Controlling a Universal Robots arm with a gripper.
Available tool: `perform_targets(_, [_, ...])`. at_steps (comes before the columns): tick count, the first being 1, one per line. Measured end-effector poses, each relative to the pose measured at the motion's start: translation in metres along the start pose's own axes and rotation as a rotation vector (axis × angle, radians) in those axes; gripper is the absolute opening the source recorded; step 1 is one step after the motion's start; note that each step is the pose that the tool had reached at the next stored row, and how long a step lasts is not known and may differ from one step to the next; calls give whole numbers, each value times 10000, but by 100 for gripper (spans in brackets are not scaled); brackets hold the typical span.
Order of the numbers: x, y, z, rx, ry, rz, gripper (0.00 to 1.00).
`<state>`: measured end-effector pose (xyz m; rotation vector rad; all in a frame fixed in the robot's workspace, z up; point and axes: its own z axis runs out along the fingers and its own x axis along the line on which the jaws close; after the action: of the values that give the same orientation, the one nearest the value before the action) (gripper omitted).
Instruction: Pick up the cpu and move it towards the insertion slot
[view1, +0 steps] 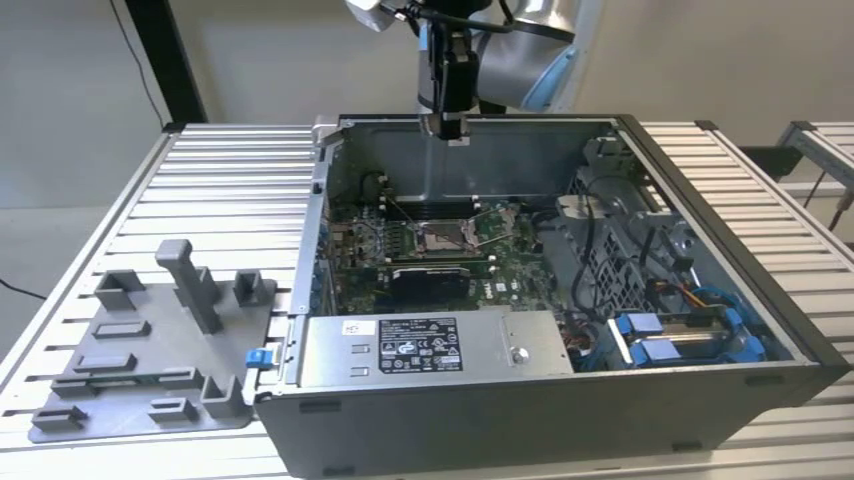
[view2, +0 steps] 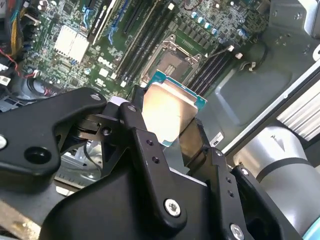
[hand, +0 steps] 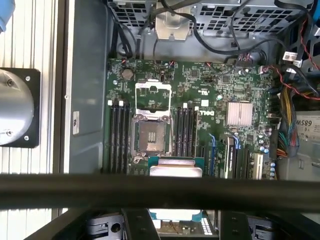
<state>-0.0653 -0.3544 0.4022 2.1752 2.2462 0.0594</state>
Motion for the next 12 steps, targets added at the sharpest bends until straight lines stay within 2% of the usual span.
perform_targets(2, [-1,0,18,25,3,0,0])
perform_targets(7, [-1,-2,59,177,14,2,0])
perform_targets(12, [-2,-4,124,195,27,-5,0])
